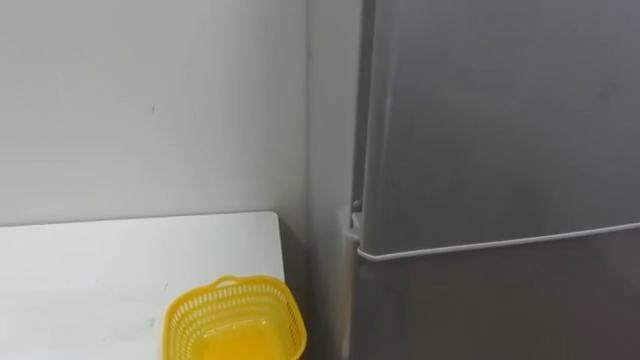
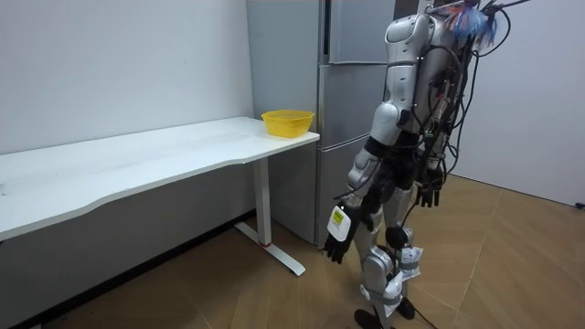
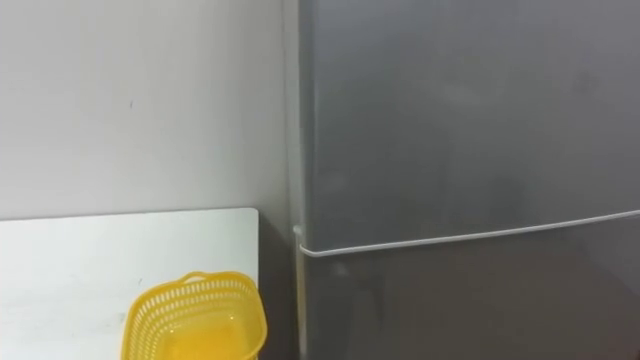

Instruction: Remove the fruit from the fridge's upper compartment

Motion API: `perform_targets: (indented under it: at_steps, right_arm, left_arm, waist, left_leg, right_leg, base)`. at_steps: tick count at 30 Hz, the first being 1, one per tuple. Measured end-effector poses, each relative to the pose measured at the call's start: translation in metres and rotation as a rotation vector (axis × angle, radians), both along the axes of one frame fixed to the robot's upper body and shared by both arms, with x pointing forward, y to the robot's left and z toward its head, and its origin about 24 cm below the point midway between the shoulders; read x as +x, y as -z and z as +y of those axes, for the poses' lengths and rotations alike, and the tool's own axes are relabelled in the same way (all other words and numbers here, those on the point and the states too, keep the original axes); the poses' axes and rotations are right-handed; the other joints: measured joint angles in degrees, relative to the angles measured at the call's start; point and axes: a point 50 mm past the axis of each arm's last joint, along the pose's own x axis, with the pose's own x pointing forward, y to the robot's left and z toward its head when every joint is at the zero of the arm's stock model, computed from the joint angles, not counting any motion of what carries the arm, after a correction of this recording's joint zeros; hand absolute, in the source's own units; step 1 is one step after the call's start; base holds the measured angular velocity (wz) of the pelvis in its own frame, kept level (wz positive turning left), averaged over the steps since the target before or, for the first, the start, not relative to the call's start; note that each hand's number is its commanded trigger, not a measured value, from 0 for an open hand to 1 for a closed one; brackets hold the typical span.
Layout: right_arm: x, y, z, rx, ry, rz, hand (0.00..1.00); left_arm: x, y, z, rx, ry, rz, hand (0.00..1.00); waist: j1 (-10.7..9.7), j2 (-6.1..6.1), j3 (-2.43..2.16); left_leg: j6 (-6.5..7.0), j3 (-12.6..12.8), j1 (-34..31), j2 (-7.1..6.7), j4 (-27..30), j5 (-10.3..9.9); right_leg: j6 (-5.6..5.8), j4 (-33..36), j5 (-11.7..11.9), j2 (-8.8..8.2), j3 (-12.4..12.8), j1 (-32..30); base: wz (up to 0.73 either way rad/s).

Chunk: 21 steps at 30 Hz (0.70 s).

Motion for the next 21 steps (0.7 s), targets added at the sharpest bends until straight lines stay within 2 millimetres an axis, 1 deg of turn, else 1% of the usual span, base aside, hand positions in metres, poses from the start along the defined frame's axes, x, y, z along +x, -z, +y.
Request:
perform_targets:
  at_steps: [1, 4, 6, 7, 9, 10, 12, 13, 15, 16, 18, 19, 20, 21]
  right_arm:
    - [0.000, 0.000, 0.000, -0.003, 0.001, 0.003, 0.00]
    - [0.000, 0.000, -0.002, -0.015, 0.032, 0.003, 0.00]
    - [0.001, -0.001, -0.004, -0.030, 0.054, -0.003, 0.00]
    - [0.001, -0.001, -0.004, -0.034, 0.053, -0.005, 0.00]
    - [0.002, -0.001, -0.004, -0.047, 0.054, -0.013, 0.00]
    - [0.002, -0.001, -0.005, -0.050, 0.054, -0.013, 0.00]
    - [0.005, -0.001, -0.007, -0.068, 0.068, -0.033, 0.00]
    - [0.006, -0.002, -0.008, -0.073, 0.067, -0.039, 0.00]
    - [0.009, -0.002, -0.011, -0.095, 0.057, -0.065, 0.00]
    - [0.011, -0.003, -0.012, -0.099, 0.058, -0.075, 0.00]
    - [0.014, -0.003, -0.015, -0.114, 0.087, -0.111, 0.00]
    - [0.015, -0.004, -0.015, -0.115, 0.086, -0.116, 0.00]
    - [0.015, -0.004, -0.016, -0.121, 0.084, -0.124, 0.00]
    - [0.016, -0.004, -0.016, -0.125, 0.079, -0.130, 0.00]
  left_arm:
    - [-0.001, 0.000, 0.000, 0.002, -0.020, 0.000, 0.00]
    - [-0.009, -0.001, 0.004, 0.024, -0.163, -0.014, 0.00]
    - [-0.014, -0.002, 0.007, 0.048, -0.323, -0.037, 0.00]
    - [-0.015, -0.002, 0.007, 0.053, -0.375, -0.043, 0.00]
    - [-0.015, -0.002, 0.010, 0.070, -0.628, -0.094, 0.00]
    - [-0.013, -0.003, 0.011, 0.076, -0.695, -0.115, 0.00]
    - [-0.003, -0.006, 0.019, 0.116, -0.891, -0.205, 0.00]
    - [0.001, -0.007, 0.021, 0.129, -0.932, -0.232, 0.00]
    - [0.019, -0.013, 0.032, 0.184, -1.075, -0.335, 0.00]
    - [0.023, -0.014, 0.035, 0.200, -1.108, -0.361, 0.00]
    - [0.037, -0.025, 0.048, 0.256, -1.256, -0.461, 0.00]
    - [0.041, -0.028, 0.052, 0.268, -1.290, -0.490, 0.00]
    - [0.049, -0.036, 0.059, 0.292, -1.348, -0.554, 0.00]
    - [0.058, -0.043, 0.065, 0.312, -1.387, -0.617, 0.00]
  waist:
    - [0.0, 0.09, 0.00]
    - [0.0, 0.25, 0.01]
    - [0.1, 0.27, 0.04]
    - [0.3, 0.30, 0.04]
    - [0.7, 0.29, 0.07]
    - [0.8, 0.30, 0.08]
    - [1.6, 0.32, 0.10]
    - [1.8, 0.32, 0.10]
    - [2.6, 0.40, 0.09]
    - [2.7, 0.42, 0.08]
    - [3.2, 0.52, 0.04]
    - [3.4, 0.52, 0.04]
    - [4.0, 0.52, 0.03]
    - [4.2, 1.01, -0.24]
  left_leg:
    - [0.00, 0.0, 0.0, -0.01, 0.0, 0.0]
    - [0.00, -0.3, 0.0, -0.04, 0.1, 0.0]
    - [0.00, -0.3, 0.0, -0.04, 0.3, 0.0]
    - [0.00, -0.3, 0.0, -0.04, 0.3, 0.0]
    - [0.00, -0.5, 0.3, -0.05, 0.4, 0.0]
    - [0.00, -0.5, 0.4, -0.05, 0.3, 0.0]
    - [0.00, -0.5, 0.5, -0.04, 0.3, 0.0]
    - [0.00, -0.6, 0.4, -0.03, 0.2, 0.0]
    - [0.00, -0.6, 0.5, -0.03, 0.0, 0.0]
    - [0.00, -0.6, 0.5, -0.02, 0.0, 0.0]
    - [-0.01, -0.6, 0.4, 0.00, -0.1, 0.0]
    - [-0.01, -0.6, 0.4, 0.00, -0.1, 0.0]
    - [-0.02, -0.6, 0.2, 0.00, 0.0, 0.0]
    - [-0.02, -0.6, -0.1, -0.02, 0.1, 0.0]
  right_leg:
    - [0.00, 0.0, 0.0, 0.00, 0.0, 0.0]
    - [0.00, 0.1, 0.0, -0.13, -0.4, 0.0]
    - [-0.04, 0.2, 0.0, -0.14, -0.4, 0.1]
    - [-0.04, 0.1, 0.0, -0.14, -0.4, 0.2]
    - [-0.04, -0.1, 0.0, -0.14, -0.5, 0.7]
    - [-0.04, -0.1, 0.0, -0.14, -0.5, 0.7]
    - [-0.05, 0.1, 0.0, -0.15, -0.6, 0.7]
    - [-0.05, 0.1, 0.0, -0.14, -0.5, 0.7]
    - [-0.11, 0.1, 0.1, -0.12, -0.5, 0.6]
    - [-0.12, 0.1, 0.1, -0.12, -0.6, 0.7]
    - [-0.15, 0.2, 0.1, -0.10, -0.6, 0.5]
    - [-0.15, 0.2, 0.1, -0.09, -0.6, 0.4]
    - [-0.16, 0.2, 0.1, -0.09, -0.6, 0.2]
    - [-0.17, 0.2, 0.1, -0.09, -0.6, -0.1]
  base:
    - [0.00]
    - [0.02]
    - [0.00]
    - [0.00]
    - [0.05]
    - [0.04]
    - [0.00]
    - [0.00]
    - [0.00]
    - [0.00]
    - [-0.03]
    - [-0.04]
    - [0.00]
    - [0.00]
